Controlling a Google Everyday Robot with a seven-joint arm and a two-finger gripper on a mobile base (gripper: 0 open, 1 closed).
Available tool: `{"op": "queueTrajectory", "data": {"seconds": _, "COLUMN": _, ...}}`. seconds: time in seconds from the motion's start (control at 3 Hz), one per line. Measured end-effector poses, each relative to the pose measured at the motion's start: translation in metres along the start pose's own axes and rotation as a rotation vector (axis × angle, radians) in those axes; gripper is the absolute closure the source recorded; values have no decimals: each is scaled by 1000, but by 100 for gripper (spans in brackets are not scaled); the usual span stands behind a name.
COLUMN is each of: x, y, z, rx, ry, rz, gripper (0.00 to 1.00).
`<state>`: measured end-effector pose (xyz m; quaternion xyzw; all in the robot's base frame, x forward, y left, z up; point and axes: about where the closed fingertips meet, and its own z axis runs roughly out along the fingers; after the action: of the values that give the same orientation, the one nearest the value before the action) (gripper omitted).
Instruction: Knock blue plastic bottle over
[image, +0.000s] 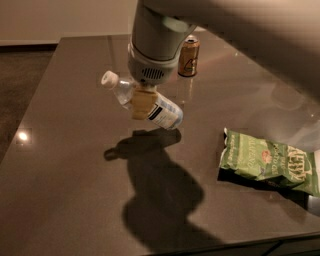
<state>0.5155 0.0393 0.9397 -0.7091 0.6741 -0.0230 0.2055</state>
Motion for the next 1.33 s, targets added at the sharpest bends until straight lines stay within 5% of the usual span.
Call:
{"op": "queueTrajectory", "data": {"seconds": 1.0, "x": 7, "y": 18, "z": 27, "rx": -36, "ry": 136, "rz": -137, "gripper": 14}}
{"op": "queueTrajectory", "data": {"seconds": 1.33, "x": 8, "y": 28, "z": 33, "rx": -61, "ry": 156, "rz": -165, "gripper": 0}}
